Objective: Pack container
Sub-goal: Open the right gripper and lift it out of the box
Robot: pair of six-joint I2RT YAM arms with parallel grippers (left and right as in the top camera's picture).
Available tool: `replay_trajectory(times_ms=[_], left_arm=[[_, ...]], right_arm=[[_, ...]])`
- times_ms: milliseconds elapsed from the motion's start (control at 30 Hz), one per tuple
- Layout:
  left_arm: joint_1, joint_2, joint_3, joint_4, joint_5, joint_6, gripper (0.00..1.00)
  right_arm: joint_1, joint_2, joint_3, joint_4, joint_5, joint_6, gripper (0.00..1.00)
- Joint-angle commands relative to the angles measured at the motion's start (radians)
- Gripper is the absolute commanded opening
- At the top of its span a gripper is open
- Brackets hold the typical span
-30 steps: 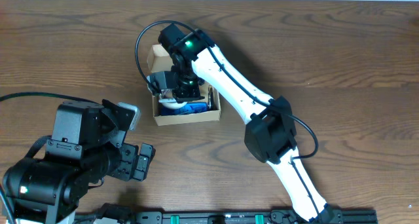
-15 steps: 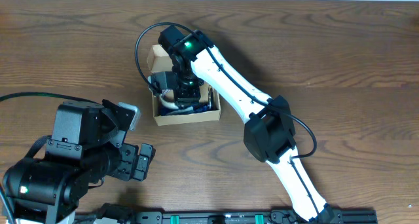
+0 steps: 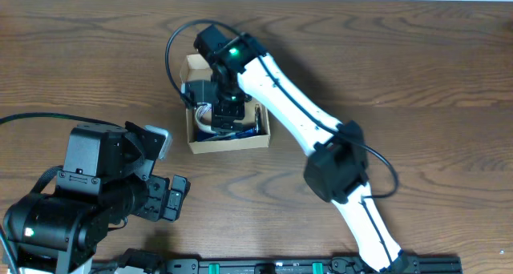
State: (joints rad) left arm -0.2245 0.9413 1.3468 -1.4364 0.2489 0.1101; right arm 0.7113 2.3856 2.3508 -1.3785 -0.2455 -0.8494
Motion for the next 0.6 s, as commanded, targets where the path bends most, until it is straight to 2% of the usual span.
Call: replay_trajectory(times_ms=[0,167,500,567], left_arm=[[0.002,-0.001,0.016,-0.004,0.006,0.017,0.95],[0.002,-0.001,0.016,-0.004,0.006,0.017,0.95],[0.002,-0.001,0.016,-0.004,0.006,0.017,0.95],[0.002,-0.001,0.016,0.001,0.002,0.018,0.95]], right_arm=[[0.005,-0.168,0.007,0.003,-0.005,0.019,0.99],[-0.018,-0.295,0.007,0.007,-0.005,0.032,0.99],[-0.114,-0.417,0.007,-0.058,-0.013,0.307,0.99],[-0.116,-0.417,0.007,-0.087,-0.013,0.314,0.99]])
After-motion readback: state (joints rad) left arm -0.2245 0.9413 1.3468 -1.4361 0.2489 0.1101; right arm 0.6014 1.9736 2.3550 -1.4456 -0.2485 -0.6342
